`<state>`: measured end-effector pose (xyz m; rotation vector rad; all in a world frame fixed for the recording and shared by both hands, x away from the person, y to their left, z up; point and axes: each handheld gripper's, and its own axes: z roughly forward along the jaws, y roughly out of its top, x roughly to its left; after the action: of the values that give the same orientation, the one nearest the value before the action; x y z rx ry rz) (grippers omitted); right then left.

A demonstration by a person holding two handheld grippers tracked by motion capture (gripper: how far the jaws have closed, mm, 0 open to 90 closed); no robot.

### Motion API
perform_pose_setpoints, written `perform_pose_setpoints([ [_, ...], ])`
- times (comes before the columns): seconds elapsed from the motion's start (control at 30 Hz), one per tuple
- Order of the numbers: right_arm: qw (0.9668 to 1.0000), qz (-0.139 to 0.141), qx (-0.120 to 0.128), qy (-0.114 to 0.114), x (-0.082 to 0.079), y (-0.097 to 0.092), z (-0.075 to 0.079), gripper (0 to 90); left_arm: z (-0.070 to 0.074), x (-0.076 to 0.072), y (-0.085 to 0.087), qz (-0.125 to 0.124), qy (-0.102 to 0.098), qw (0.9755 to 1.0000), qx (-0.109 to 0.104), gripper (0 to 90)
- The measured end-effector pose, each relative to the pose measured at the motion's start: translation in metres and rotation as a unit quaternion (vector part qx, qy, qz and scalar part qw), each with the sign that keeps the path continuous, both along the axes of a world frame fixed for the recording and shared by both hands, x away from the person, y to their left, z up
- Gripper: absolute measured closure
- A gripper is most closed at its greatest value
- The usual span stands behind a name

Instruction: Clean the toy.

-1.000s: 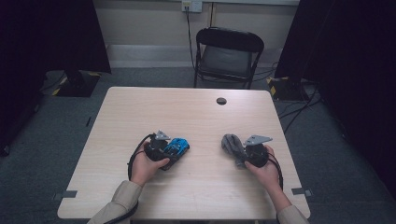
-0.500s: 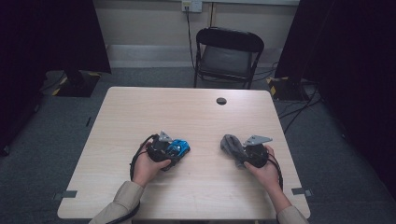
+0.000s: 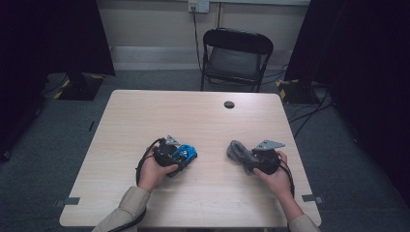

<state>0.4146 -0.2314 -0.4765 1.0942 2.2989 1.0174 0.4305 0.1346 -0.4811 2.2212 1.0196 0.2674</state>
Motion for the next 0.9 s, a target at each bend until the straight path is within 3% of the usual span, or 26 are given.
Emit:
perform_pose_setpoints([
  [0.17,1.0000,-0.003,0.002,0.000,-0.001,-0.001,0.002,33.1,0.001,0.000,0.001,0.004,0.004,0.9999,-0.009,23.7],
  [0.3,0.9999,0.000,0.009,0.015,0.000,-0.002,0.002,30.3,0.003,0.001,0.002,0.002,0.002,1.0000,-0.002,23.4],
  [0.5,0.9997,0.004,0.011,0.023,-0.002,0.000,0.002,26.5,0.010,0.001,0.001,0.009,0.008,0.9998,-0.014,20.2],
  [0.9,0.9992,0.007,0.020,0.034,-0.004,-0.002,0.019,20.8,0.031,-0.005,0.006,-0.001,-0.008,0.9996,-0.028,16.4],
])
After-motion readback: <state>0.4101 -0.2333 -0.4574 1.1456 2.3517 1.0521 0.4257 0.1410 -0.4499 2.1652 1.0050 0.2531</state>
